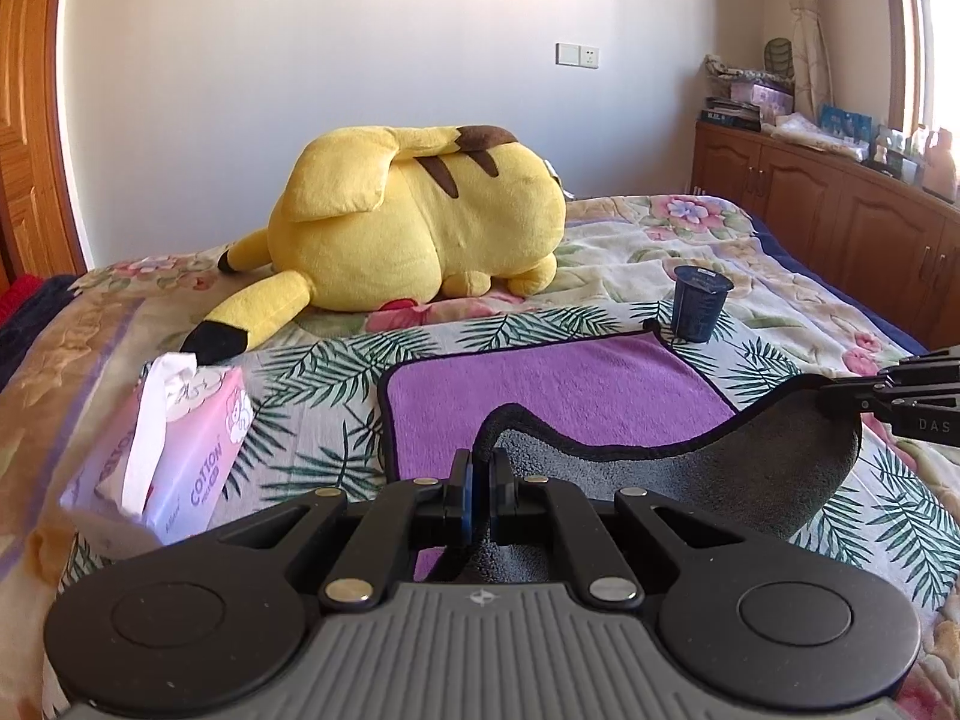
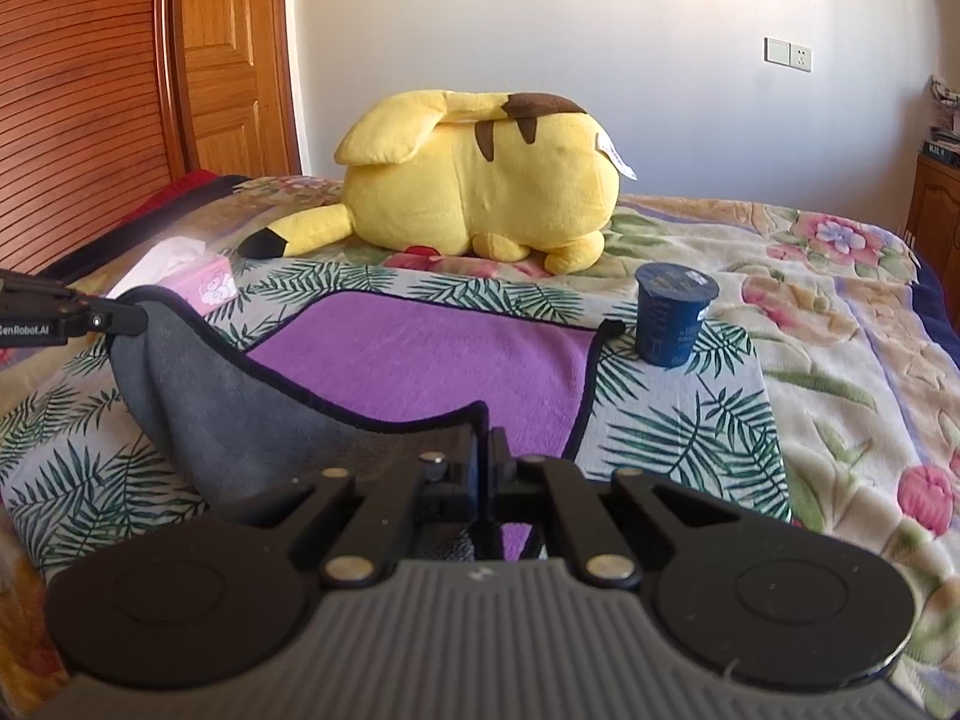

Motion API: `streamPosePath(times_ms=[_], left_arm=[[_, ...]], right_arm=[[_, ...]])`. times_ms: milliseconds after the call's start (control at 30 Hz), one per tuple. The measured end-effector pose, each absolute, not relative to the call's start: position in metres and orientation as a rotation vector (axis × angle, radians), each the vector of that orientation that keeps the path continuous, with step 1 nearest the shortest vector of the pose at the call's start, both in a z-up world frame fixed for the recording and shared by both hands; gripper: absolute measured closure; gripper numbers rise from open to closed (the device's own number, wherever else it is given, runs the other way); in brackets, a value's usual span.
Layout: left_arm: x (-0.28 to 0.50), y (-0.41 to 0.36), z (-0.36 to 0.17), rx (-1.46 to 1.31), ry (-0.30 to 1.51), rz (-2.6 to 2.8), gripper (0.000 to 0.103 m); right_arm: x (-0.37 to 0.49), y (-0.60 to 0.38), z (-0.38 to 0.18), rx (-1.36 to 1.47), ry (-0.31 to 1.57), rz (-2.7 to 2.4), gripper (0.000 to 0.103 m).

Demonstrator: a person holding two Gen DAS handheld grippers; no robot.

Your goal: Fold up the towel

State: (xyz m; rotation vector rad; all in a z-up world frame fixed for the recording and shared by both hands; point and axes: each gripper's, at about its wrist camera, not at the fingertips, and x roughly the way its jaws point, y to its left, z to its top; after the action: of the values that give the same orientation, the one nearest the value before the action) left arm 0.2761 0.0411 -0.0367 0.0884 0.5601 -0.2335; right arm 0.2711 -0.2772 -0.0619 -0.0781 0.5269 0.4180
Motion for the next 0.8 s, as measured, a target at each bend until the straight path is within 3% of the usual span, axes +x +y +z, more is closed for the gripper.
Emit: streamPosePath(times_ms=[800], left_arm=[[0.311,0.032,-0.019,0.119,0.484,-0.235,0.103]], right_arm=[[0.308,-0.285,-0.055,-0.064,0.473,0.423,0.100]])
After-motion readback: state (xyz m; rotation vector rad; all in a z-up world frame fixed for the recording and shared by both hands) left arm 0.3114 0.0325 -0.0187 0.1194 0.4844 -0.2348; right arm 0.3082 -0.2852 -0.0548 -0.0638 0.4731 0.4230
